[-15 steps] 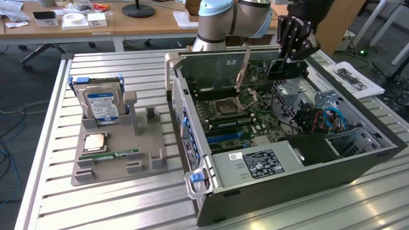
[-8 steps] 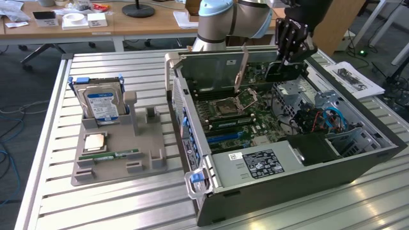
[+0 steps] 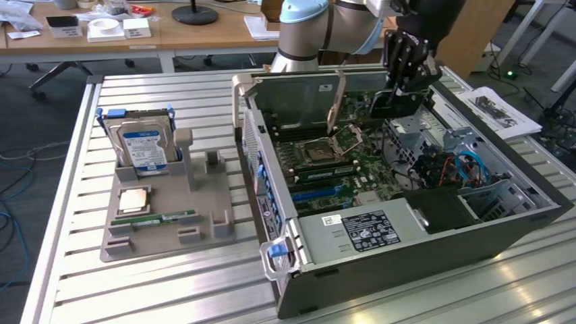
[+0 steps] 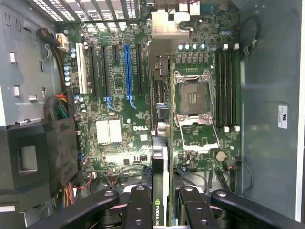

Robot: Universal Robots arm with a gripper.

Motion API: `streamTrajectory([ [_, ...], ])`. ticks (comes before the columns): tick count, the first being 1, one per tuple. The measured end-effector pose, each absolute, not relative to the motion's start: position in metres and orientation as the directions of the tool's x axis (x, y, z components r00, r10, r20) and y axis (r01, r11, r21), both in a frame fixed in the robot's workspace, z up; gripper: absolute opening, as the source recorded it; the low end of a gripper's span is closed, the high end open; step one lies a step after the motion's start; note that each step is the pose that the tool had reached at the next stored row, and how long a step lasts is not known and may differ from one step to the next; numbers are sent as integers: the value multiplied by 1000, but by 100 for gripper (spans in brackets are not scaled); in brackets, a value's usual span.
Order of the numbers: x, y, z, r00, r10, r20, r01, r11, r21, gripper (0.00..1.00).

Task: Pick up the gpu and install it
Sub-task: 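Insert the gpu into the slot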

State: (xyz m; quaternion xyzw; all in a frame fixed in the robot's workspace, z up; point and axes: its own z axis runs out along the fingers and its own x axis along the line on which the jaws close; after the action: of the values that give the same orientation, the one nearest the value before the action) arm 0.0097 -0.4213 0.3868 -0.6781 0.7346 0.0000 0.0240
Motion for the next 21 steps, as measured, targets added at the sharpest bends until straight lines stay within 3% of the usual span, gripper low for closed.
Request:
streamTrajectory([
  [21, 4, -421, 379, -79, -996, -35, -996, 80, -32, 27],
])
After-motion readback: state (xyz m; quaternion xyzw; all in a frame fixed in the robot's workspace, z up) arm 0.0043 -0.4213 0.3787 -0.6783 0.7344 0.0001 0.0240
